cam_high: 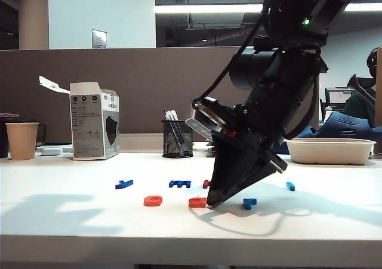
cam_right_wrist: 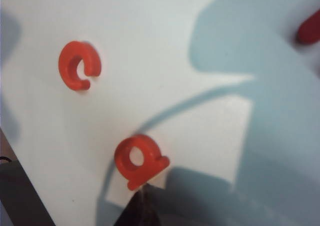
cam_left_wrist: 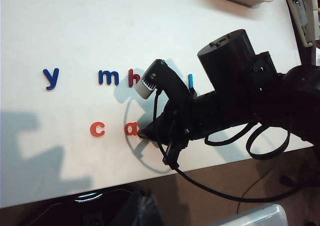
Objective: Select the appropriate letters from the row of letter magnets placed on the table to arrange into the word "car".
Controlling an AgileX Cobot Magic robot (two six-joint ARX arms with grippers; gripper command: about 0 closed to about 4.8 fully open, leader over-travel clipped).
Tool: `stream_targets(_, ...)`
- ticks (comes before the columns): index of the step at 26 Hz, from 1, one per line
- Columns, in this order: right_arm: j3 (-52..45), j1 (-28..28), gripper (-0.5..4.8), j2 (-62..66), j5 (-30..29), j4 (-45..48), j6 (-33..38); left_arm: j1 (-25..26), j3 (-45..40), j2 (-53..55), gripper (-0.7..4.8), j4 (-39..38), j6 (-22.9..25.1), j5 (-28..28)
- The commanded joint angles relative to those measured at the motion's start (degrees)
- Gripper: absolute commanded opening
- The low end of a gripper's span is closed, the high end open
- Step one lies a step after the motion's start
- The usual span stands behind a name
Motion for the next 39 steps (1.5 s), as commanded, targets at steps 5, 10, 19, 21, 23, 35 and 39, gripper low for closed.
stream_targets(5,0.3,0.1,-0.02,-0.1,2.0,-0.7,0.1,0.0,0.1,-0.2,-0.05,0.4,0.1,-0.2)
stream_targets(10,0.5,0.0,-0.02,-0.2,3.8,-2.1,0.0,0.0,0.1,-0.2,-0.05,0.4,0.0,-0.2)
stream_targets(19,0.5,-0.7,-0.02,-2.9,5.3,0.9,-0.3,0.0,0.1,-0.2,-0.05,0.4,0.0,-0.2)
stream_targets(21,0.5,-1.1,-0.02,-4.8,6.8,2.2,-0.4,0.0,0.1,-0.2,-0.05,0.4,0.0,-0.2)
stream_targets(23,0.5,-1.1,-0.02,-7.2,7.7,4.1,-1.8,0.0,0.1,-0.2,-0.05,0.4,0.0,-0.2)
stream_targets(35,0.5,-1.4,-0.01,-27.2,37.2,5.5,-8.5,0.0,0.1,-0.2,-0.05,0.4,0.0,-0.2)
stream_targets(39,0.5,-1.5,-0.01,-35.9,44.8,5.3,-11.1,0.0,0.1,-0.2,-0.05,0.4,0.0,-0.2)
